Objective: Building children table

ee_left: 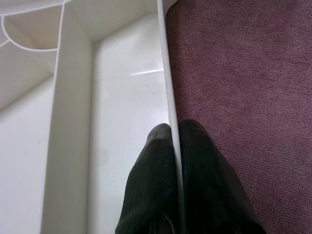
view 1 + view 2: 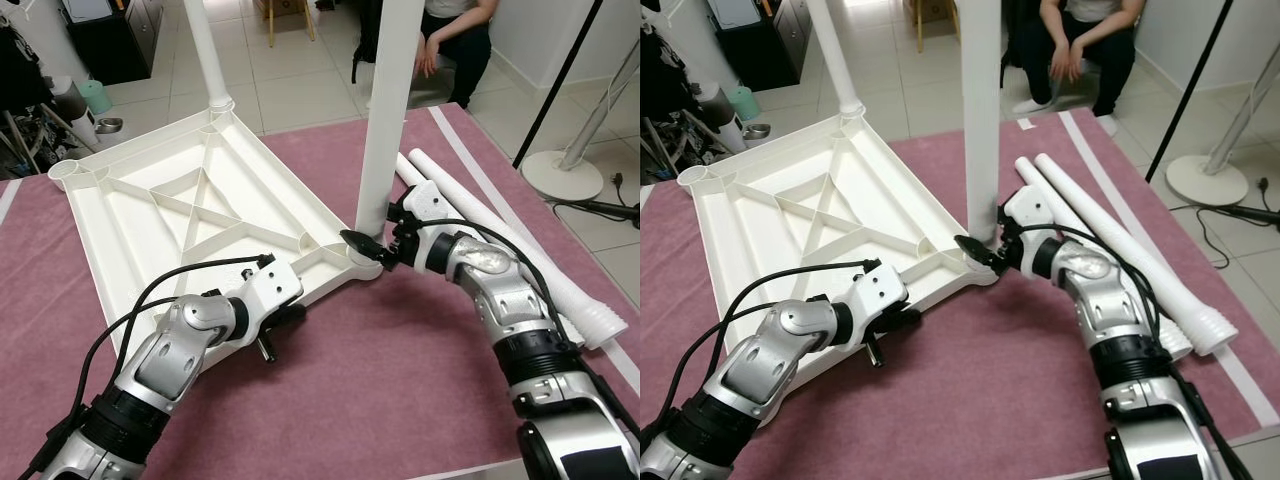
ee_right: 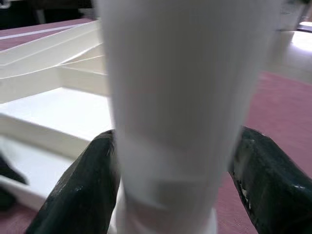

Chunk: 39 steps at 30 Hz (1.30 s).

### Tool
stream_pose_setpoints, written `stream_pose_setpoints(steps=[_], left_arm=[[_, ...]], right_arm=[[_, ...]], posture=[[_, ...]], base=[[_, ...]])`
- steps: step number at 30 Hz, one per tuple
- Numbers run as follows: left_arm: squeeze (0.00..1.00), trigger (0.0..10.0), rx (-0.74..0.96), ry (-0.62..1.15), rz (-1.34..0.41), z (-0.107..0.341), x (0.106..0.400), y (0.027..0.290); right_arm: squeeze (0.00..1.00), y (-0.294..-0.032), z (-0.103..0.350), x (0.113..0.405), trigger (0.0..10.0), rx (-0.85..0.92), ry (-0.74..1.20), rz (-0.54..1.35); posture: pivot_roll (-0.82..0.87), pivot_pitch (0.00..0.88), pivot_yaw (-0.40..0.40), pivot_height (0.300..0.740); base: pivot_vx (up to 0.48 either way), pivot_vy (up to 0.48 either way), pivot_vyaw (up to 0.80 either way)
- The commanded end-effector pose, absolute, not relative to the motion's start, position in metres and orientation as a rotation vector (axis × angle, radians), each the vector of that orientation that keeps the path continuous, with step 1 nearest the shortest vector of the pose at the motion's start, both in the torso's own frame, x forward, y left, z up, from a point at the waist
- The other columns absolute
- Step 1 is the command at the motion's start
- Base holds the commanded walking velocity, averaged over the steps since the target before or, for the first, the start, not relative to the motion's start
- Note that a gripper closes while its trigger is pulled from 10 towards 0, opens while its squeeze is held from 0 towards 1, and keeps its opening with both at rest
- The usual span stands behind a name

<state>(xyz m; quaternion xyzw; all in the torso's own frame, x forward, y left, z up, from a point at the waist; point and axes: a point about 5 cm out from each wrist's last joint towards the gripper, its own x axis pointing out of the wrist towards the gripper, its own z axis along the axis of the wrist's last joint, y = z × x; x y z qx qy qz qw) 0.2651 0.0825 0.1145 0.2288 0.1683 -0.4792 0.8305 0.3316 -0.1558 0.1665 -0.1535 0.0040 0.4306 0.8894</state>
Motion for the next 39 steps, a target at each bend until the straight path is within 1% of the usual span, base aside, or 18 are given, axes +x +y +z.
stream_pose_setpoints(steps=[1, 7, 8, 9, 10, 11, 12, 13, 14, 15, 26, 27, 30, 34, 35, 37, 38, 39], left_arm=[[0.00, 10.0, 0.529, 0.334, -0.976, 0.120, 0.267, 0.090], [0.00, 10.0, 0.526, 0.335, -0.973, 0.120, 0.266, 0.090], [0.00, 10.0, 0.525, 0.335, -0.973, 0.120, 0.266, 0.090], [0.00, 10.0, 0.525, 0.335, -0.973, 0.120, 0.266, 0.090], [0.00, 10.0, 0.525, 0.335, -0.973, 0.120, 0.266, 0.090], [0.00, 10.0, 0.525, 0.335, -0.973, 0.120, 0.266, 0.090], [0.00, 10.0, 0.525, 0.335, -0.973, 0.120, 0.266, 0.090], [0.00, 10.0, 0.525, 0.335, -0.973, 0.120, 0.266, 0.090], [0.00, 10.0, 0.525, 0.335, -0.973, 0.120, 0.266, 0.089], [0.00, 10.0, 0.524, 0.335, -0.973, 0.120, 0.266, 0.089], [0.00, 10.0, 0.525, 0.335, -0.977, 0.120, 0.266, 0.089], [0.00, 10.0, 0.524, 0.335, -0.977, 0.120, 0.266, 0.089], [0.00, 10.0, 0.523, 0.334, -0.977, 0.120, 0.265, 0.088], [0.00, 10.0, 0.521, 0.333, -0.978, 0.120, 0.264, 0.088], [0.00, 10.0, 0.520, 0.332, -0.979, 0.120, 0.265, 0.088], [0.00, 10.0, 0.520, 0.332, -0.979, 0.120, 0.265, 0.088], [0.00, 10.0, 0.519, 0.330, -0.982, 0.121, 0.265, 0.088], [0.00, 10.0, 0.519, 0.330, -0.982, 0.121, 0.265, 0.088]], right_arm=[[0.00, -0.151, 0.167, 0.332, 10.0, -0.325, 0.009, 0.938], [0.00, -0.153, 0.168, 0.333, 10.0, -0.329, 0.036, 1.020], [0.00, -0.154, 0.169, 0.333, 9.5, -0.331, 0.038, 1.025], [0.00, -0.154, 0.169, 0.333, 9.5, -0.331, 0.038, 1.025], [0.00, -0.155, 0.169, 0.333, 8.8, -0.332, 0.039, 1.028], [0.00, -0.155, 0.169, 0.333, 4.2, -0.335, 0.040, 1.034], [0.00, -0.155, 0.169, 0.333, 4.2, -0.335, 0.040, 1.034], [0.00, -0.156, 0.169, 0.333, 0.4, -0.335, 0.042, 1.038], [0.00, -0.156, 0.169, 0.333, 0.4, -0.335, 0.043, 1.043], [0.00, -0.157, 0.169, 0.333, 0.0, -0.329, 0.041, 1.038], [0.00, -0.155, 0.163, 0.334, 0.0, -0.293, 0.037, 0.983], [0.00, -0.152, 0.156, 0.333, 10.0, -0.285, 0.043, 0.938], [0.00, -0.150, 0.150, 0.332, 10.0, -0.271, 0.054, 0.907], [0.00, -0.144, 0.133, 0.331, 10.0, -0.283, 0.085, 0.785], [0.00, -0.140, 0.127, 0.332, 10.0, -0.273, 0.095, 0.707], [0.00, -0.140, 0.127, 0.332, 10.0, -0.273, 0.095, 0.707], [0.00, -0.132, 0.120, 0.334, 10.0, -0.276, 0.123, 0.600], [0.00, -0.132, 0.120, 0.334, 10.0, -0.276, 0.123, 0.600]], posture=[[0.01, 0.001, 0.152, 0.740], [0.01, 0.001, 0.148, 0.740], [0.01, 0.001, 0.147, 0.740], [0.01, 0.001, 0.147, 0.740], [0.01, 0.001, 0.147, 0.740], [0.01, 0.000, 0.147, 0.740], [0.01, 0.000, 0.147, 0.740], [0.01, 0.000, 0.147, 0.740], [0.01, 0.000, 0.147, 0.740], [0.01, 0.000, 0.146, 0.740], [0.00, 0.000, 0.144, 0.740], [0.00, 0.000, 0.142, 0.740], [0.01, 0.000, 0.140, 0.740], [0.01, 0.000, 0.139, 0.740], [0.00, 0.000, 0.140, 0.740], [0.00, 0.000, 0.140, 0.740], [0.00, 0.000, 0.143, 0.740], [0.00, 0.000, 0.143, 0.740]], base=[[0.000, 0.000, 0.00], [0.000, 0.000, 0.00], [0.000, 0.000, 0.00], [0.000, 0.000, 0.00], [0.000, 0.000, 0.00], [0.000, 0.000, 0.00], [0.000, 0.000, 0.00], [0.000, 0.000, 0.00], [0.000, 0.000, 0.00], [0.000, 0.000, 0.00], [0.000, 0.000, 0.00], [0.000, 0.000, 0.00], [0.000, 0.000, 0.00], [0.000, 0.000, 0.00], [0.000, 0.000, 0.00], [0.000, 0.000, 0.00], [0.000, 0.000, 0.00], [0.000, 0.000, 0.00]])
